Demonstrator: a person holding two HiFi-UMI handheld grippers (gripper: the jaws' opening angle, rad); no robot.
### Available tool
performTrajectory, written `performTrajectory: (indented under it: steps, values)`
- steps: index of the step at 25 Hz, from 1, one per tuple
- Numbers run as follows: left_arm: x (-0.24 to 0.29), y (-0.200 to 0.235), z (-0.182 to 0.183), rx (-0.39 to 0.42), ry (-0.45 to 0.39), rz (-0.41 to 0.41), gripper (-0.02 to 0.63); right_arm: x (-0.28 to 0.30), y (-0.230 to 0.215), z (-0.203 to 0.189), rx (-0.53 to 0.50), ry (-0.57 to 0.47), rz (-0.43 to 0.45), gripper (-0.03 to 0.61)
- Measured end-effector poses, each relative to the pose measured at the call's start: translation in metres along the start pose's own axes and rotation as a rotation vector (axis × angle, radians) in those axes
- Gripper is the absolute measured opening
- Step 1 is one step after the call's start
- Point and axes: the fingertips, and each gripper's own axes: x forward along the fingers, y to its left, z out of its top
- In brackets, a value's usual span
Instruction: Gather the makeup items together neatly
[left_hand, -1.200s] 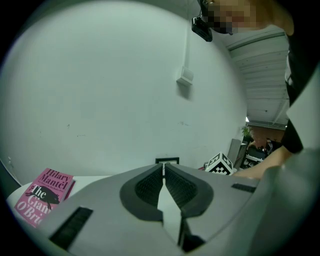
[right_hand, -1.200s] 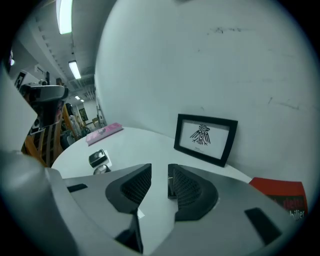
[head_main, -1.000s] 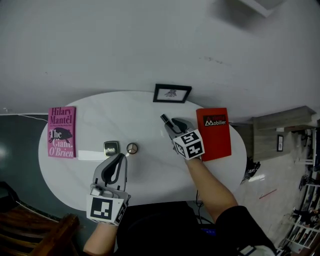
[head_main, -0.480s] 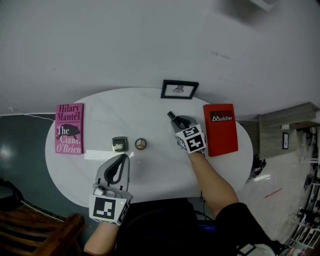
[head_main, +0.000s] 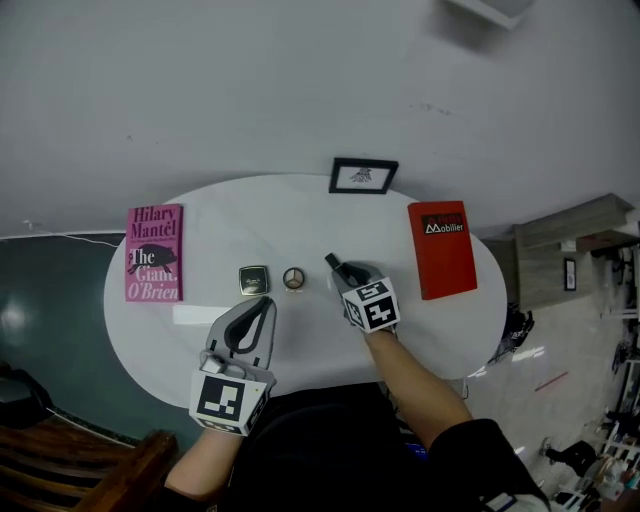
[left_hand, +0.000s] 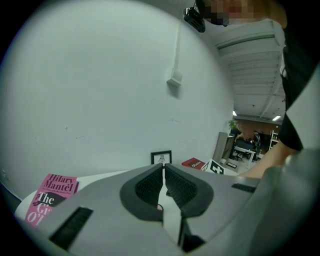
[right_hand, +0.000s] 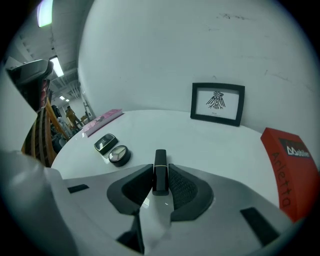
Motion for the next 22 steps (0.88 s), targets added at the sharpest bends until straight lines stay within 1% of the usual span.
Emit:
performTrajectory:
  steps: [4, 6, 9, 13, 15, 18, 22]
  values:
    - [-0.009, 0.001, -0.009, 0.003, 0.008, -0.020, 0.023, 0.003, 0.023, -0.015, 0.077, -0.013, -0.032, 0.104]
    - [-0.013, 0.002, -0.014, -0.002, 0.014, -0.031, 0.023, 0.005, 0.030, -0.018, 0.083, -0.010, -0.046, 0.104]
    - [-0.020, 0.004, -0.020, -0.002, 0.023, -0.043, 0.023, 0.005, 0.040, -0.022, 0.078, 0.004, -0.041, 0.114]
    - [-0.027, 0.008, -0.022, -0.010, 0.022, -0.051, 0.023, 0.000, 0.042, -0.027, 0.090, 0.010, -0.057, 0.118]
    - [-0.030, 0.009, -0.022, -0.009, 0.019, -0.056, 0.023, -0.003, 0.043, -0.025, 0.071, 0.007, -0.070, 0.118]
    - [-0.032, 0.013, -0.023, -0.010, 0.017, -0.058, 0.023, -0.002, 0.049, -0.017, 0.034, 0.012, -0.064, 0.118]
    - [-0.037, 0.016, -0.023, -0.024, 0.012, -0.053, 0.023, 0.001, 0.050, -0.010, -0.009, 0.029, -0.086, 0.118]
